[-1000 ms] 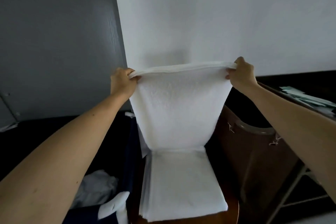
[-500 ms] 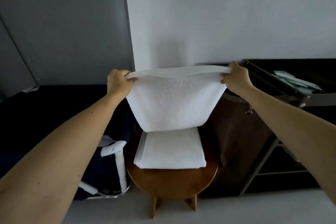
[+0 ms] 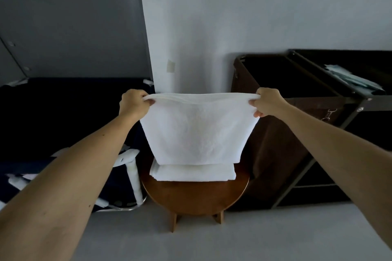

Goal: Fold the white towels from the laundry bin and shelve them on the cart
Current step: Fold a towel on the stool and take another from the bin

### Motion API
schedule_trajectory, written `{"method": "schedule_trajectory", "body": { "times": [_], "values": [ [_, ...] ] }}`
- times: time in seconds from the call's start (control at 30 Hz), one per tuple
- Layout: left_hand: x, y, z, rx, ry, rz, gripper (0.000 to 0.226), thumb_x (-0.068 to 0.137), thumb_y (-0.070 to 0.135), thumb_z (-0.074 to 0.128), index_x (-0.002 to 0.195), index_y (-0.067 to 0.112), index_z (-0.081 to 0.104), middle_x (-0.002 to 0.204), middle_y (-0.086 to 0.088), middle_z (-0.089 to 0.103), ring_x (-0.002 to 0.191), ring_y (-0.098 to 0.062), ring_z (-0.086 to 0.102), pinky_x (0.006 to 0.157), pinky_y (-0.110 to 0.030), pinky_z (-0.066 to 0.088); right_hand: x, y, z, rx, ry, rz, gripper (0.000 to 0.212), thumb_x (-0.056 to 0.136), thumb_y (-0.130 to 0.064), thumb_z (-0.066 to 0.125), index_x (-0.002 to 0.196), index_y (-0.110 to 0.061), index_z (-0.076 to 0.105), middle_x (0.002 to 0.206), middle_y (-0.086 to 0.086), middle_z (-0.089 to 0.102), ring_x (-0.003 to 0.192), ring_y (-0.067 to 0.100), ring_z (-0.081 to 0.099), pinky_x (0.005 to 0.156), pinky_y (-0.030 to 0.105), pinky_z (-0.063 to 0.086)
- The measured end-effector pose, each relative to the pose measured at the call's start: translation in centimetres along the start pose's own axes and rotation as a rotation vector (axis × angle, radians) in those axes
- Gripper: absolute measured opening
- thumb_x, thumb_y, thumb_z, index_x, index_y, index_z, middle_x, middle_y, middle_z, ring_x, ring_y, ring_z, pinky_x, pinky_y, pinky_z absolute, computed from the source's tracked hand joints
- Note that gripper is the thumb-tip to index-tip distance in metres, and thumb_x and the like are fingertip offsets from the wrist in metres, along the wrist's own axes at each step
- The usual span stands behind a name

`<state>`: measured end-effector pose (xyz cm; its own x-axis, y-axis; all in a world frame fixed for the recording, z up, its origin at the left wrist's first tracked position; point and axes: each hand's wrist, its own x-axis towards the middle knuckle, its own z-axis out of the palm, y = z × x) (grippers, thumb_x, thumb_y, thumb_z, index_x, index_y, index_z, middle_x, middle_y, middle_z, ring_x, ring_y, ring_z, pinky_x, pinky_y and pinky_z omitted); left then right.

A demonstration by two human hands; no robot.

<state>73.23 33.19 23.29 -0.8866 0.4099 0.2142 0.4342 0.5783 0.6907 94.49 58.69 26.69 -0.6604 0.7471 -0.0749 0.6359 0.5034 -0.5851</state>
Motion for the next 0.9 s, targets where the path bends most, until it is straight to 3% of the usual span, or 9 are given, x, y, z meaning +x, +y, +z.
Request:
{"method": "schedule_trajectory", "body": {
  "times": [0.1, 0.33, 0.47, 0.6, 0.77, 0.9],
  "values": [
    [2.8, -1.7, 1.9, 0.003, -0.053, -0.043, 0.014, 0.088, 0.023, 0.065, 0.093, 0.010, 0.068, 0.089, -0.010, 0.068, 0.087, -0.024, 0.066, 0.073, -0.032, 0.051, 3.2, -0.1, 2.0, -0.028, -0.029, 0.038, 0.021, 0.097, -0.022, 0.049, 0.107, -0.004, 0.048, 0.079, 0.014, 0.068, 0.080, 0.027, 0.069, 0.077, 0.033, 0.054],
    [10.3, -6.2, 8.1, 0.017, -0.171, -0.105, 0.022, 0.087, 0.025, 0.065, 0.098, 0.006, 0.067, 0.097, -0.013, 0.068, 0.090, -0.027, 0.066, 0.085, -0.041, 0.054, 11.6, 0.4, 7.4, -0.087, -0.081, 0.168, 0.015, 0.098, -0.024, 0.046, 0.102, -0.009, 0.044, 0.078, 0.009, 0.064, 0.062, 0.013, 0.062, 0.059, 0.020, 0.048],
    [12.9, -8.9, 11.8, 0.050, -0.256, -0.137, 0.021, 0.089, 0.023, 0.063, 0.102, 0.007, 0.066, 0.099, -0.014, 0.068, 0.094, -0.029, 0.065, 0.087, -0.041, 0.053, 14.6, 2.0, 11.7, -0.170, -0.107, 0.203, 0.019, 0.098, -0.018, 0.047, 0.109, -0.003, 0.048, 0.089, 0.014, 0.057, 0.079, 0.027, 0.067, 0.069, 0.031, 0.054],
    [15.5, -11.0, 15.0, 0.043, -0.301, -0.180, 0.021, 0.088, 0.021, 0.063, 0.104, 0.008, 0.066, 0.104, -0.015, 0.066, 0.094, -0.030, 0.065, 0.087, -0.039, 0.053, 18.4, 3.6, 14.9, -0.336, -0.100, 0.166, 0.024, 0.096, -0.014, 0.045, 0.114, 0.000, 0.051, 0.097, 0.015, 0.053, 0.080, 0.028, 0.057, 0.064, 0.032, 0.047],
    [19.5, -13.3, 19.8, 0.080, -0.306, -0.223, 0.021, 0.090, 0.024, 0.062, 0.105, 0.011, 0.066, 0.107, -0.011, 0.066, 0.098, -0.028, 0.062, 0.078, -0.029, 0.047, 24.6, 5.6, 18.4, -0.415, -0.078, 0.189, 0.028, 0.097, -0.019, 0.045, 0.118, -0.001, 0.051, 0.115, 0.020, 0.056, 0.104, 0.035, 0.056, 0.084, 0.039, 0.047],
    [22.4, -15.2, 24.4, 0.112, -0.313, -0.283, 0.020, 0.091, 0.025, 0.060, 0.106, 0.014, 0.066, 0.113, -0.010, 0.064, 0.100, -0.030, 0.060, 0.075, -0.031, 0.046, 30.2, 7.4, 21.2, -0.458, -0.115, 0.202, 0.033, 0.098, -0.020, 0.045, 0.121, 0.002, 0.050, 0.123, 0.024, 0.053, 0.113, 0.039, 0.053, 0.090, 0.039, 0.044]
  ]
}}
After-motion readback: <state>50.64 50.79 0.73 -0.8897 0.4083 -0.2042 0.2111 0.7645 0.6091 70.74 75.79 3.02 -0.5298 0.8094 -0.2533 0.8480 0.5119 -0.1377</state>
